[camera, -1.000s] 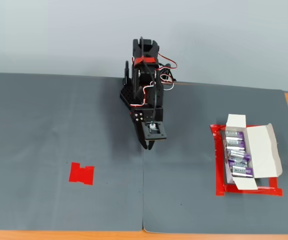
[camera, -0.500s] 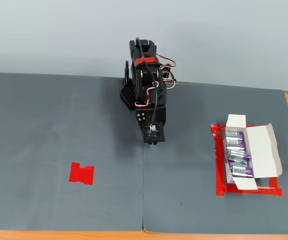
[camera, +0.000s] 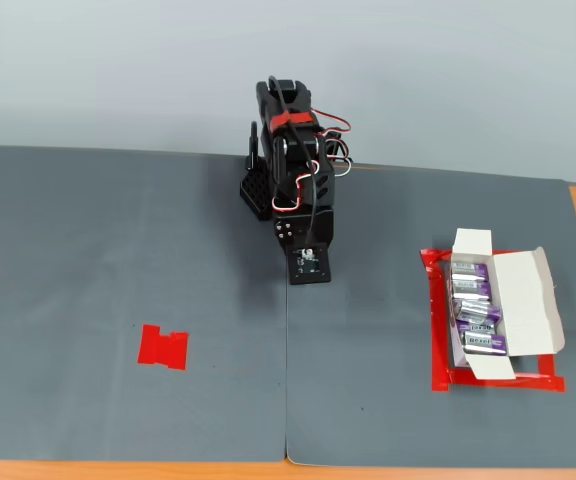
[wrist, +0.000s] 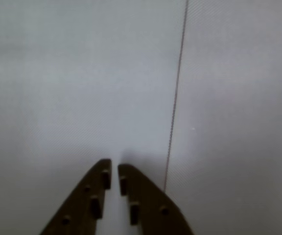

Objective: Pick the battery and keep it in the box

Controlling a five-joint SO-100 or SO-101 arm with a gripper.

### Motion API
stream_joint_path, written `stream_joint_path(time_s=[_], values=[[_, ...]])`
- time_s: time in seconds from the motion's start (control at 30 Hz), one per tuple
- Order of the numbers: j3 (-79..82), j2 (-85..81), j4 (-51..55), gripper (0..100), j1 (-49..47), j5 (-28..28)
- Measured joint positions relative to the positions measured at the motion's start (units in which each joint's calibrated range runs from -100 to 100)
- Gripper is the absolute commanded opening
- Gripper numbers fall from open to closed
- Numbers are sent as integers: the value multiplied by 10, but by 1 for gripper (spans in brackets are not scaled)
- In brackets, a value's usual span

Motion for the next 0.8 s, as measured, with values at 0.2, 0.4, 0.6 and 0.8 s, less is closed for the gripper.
stream_joint_path(time_s=[0.2,0.4,0.6,0.8], values=[[-4,0,0,2,-1,0],[-4,0,0,2,-1,0],[-4,0,0,2,-1,0],[-4,0,0,2,-1,0]])
